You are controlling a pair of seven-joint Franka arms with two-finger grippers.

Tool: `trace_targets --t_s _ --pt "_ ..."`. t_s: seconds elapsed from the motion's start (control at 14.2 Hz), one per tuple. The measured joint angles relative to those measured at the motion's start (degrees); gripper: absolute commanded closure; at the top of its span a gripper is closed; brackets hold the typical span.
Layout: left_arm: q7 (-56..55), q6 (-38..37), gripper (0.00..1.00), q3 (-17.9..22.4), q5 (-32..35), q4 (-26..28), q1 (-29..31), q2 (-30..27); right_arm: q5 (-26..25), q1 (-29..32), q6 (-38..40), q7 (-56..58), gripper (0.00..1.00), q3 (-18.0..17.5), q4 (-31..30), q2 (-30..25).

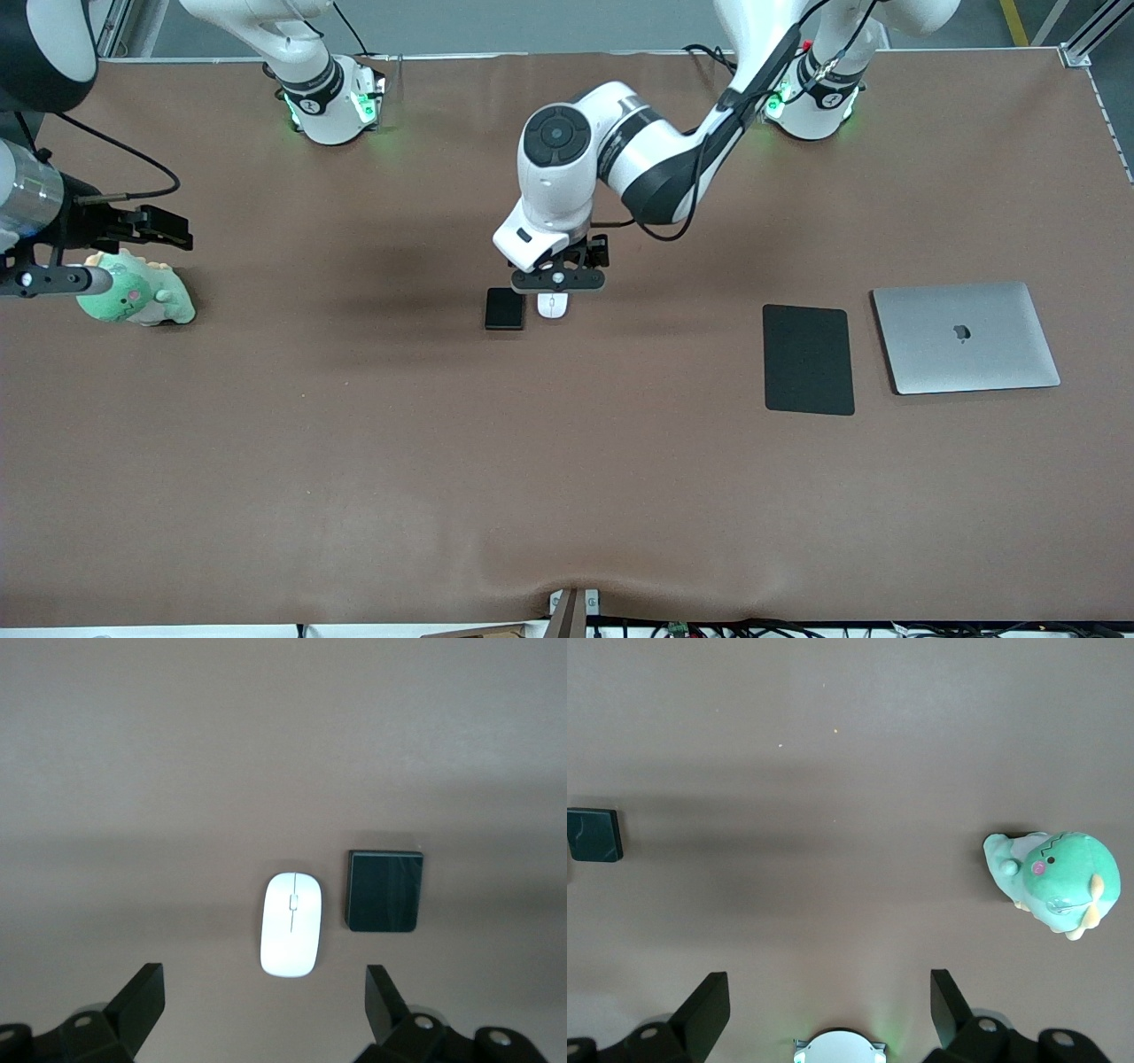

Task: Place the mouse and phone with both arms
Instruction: 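Lower the left gripper and grasp the mouse while the right gripper moves out, then move the right gripper toward the black phone beside the mouse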

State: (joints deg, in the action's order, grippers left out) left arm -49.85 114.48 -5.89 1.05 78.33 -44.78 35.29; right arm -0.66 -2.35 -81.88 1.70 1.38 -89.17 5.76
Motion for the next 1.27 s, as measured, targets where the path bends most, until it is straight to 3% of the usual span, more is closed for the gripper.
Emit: trace_targets --t_s 0.56,0.84,1.27 --pt "-1.07 7.13 0.00 3.58 0.52 -0.95 -3.85 5.90 1.28 -1.19 -0.28 0.01 0.00 -0.37 -0.02 4.82" --pt "-0.93 7.26 0.00 3.67 0.60 -1.62 -4.61 8.41 4.22 -1.95 -3.42 0.00 0.00 -0.38 0.01 8.68" --pt "-0.84 7.23 0.00 3.66 0.60 -1.64 -5.67 12.76 7.13 -4.18 -4.09 -4.17 0.00 -0.42 0.07 9.29"
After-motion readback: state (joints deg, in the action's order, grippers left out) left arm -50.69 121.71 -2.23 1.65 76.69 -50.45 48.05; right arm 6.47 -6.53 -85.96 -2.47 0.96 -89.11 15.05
